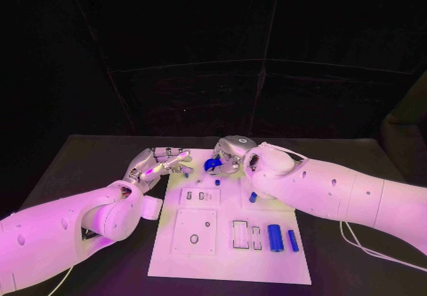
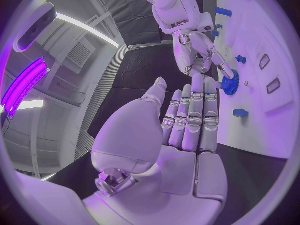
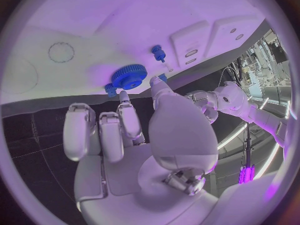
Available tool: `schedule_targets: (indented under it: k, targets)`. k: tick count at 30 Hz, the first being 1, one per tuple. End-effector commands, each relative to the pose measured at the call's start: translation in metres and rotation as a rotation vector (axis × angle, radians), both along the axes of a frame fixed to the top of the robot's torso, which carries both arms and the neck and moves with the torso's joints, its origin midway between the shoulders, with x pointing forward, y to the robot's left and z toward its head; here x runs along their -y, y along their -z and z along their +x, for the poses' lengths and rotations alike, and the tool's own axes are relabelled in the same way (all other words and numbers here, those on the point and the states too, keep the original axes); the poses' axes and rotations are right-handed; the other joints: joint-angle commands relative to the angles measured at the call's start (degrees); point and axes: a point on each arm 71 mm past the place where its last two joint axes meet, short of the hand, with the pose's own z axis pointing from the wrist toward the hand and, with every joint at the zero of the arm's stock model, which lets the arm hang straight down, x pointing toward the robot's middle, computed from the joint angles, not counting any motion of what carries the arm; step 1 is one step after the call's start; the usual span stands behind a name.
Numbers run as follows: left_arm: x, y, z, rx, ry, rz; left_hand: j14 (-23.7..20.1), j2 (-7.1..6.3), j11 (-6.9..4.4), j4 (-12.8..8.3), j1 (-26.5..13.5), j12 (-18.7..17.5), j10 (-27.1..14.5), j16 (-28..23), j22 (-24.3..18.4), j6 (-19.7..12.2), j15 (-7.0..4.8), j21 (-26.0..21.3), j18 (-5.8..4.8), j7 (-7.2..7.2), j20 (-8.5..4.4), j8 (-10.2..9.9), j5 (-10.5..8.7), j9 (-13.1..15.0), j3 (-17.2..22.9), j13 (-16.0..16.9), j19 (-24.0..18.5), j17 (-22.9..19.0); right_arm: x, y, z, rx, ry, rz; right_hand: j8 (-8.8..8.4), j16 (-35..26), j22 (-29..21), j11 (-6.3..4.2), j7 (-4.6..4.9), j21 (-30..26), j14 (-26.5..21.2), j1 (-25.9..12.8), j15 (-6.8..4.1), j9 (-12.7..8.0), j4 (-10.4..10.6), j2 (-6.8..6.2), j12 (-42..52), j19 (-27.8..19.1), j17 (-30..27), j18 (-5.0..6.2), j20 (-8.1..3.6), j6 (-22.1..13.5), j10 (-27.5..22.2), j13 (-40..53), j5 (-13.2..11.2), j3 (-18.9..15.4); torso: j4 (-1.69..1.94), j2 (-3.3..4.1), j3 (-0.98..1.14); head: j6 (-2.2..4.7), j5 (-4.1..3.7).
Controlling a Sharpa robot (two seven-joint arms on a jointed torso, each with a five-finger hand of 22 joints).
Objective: Assemble the parts on the task board
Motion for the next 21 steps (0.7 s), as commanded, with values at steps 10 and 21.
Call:
schedule_targets:
  k: [10,21]
  targets:
    - [0.001,-0.002,0.000,0.004,0.013,-0.007,0.31,0.64,0.03,-0.30,-0.20,-0.31,0.23,-0.35,-0.10,0.34,0.19,-0.25,0.82,0.25,0.05,-0.33,0.04,-0.02,0.04,-0.03,0.53,0.15,0.004,0.001,0.001,-0.032,0.022,0.000,0.24,0.51,0.67,0.05,-0.12,0.42,5.10,-5.26,0.25,0.17,4.29,4.36,0.99,0.26,10.58,-1.11,0.54,0.51,0.25,1.81,4.39,-7.26,-0.05,-0.01,0.04,0.14,-0.18]
    - [-0.004,-0.002,-0.001,0.003,0.005,-0.003,0.30,0.65,0.04,-0.31,-0.22,-0.35,0.22,-0.38,-0.12,0.33,0.20,-0.26,0.82,0.25,0.05,-0.36,0.04,-0.02,0.04,-0.03,0.53,0.18,0.043,-0.022,-0.020,0.076,-0.113,0.314,0.12,0.61,1.24,-0.16,-0.28,0.76,5.15,3.18,0.09,0.11,1.19,5.87,3.18,0.51,10.82,-1.21,0.36,1.10,1.58,3.90,8.77,-7.97,-0.54,-0.15,0.26,0.60,-0.46]
